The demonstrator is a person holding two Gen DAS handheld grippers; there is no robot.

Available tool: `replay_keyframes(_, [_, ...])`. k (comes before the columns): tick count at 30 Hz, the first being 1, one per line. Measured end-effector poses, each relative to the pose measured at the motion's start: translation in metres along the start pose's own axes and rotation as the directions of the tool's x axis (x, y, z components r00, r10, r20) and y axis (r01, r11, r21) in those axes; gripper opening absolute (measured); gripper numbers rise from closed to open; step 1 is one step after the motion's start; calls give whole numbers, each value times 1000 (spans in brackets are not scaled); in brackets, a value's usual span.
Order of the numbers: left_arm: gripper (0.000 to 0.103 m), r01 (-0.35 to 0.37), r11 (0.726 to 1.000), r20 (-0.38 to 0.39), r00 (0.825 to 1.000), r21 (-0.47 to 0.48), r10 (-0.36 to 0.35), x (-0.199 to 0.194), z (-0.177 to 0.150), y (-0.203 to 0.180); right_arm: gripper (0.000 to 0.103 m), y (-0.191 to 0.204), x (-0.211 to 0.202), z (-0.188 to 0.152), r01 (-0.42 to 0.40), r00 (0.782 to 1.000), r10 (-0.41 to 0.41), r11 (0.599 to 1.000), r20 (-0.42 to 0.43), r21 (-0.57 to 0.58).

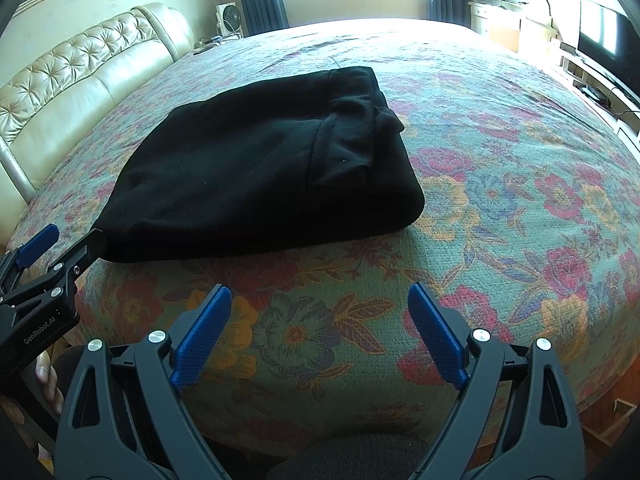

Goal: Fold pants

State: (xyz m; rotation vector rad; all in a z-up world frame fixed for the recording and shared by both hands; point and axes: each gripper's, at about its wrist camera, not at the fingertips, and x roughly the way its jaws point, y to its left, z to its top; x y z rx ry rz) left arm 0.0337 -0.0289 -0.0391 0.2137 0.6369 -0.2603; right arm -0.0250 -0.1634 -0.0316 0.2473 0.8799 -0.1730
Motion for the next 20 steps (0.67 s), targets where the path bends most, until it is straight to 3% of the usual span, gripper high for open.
replay_keyframes(3, [91, 48, 999, 36, 998, 3, -48, -7, 2, 0, 90, 0, 0, 0, -1, 1000, 1, 1000, -2, 1])
replay_keyframes(11, [91, 135, 991, -4, 991, 2, -135, 2, 2, 4, 90, -2, -1, 1, -5, 1000, 5, 1000, 0, 4])
replay_keyframes(20, [91, 126, 991, -16, 992, -45, -127, 7, 0, 11, 90, -6, -5, 1, -24, 1000, 23, 999, 10, 35])
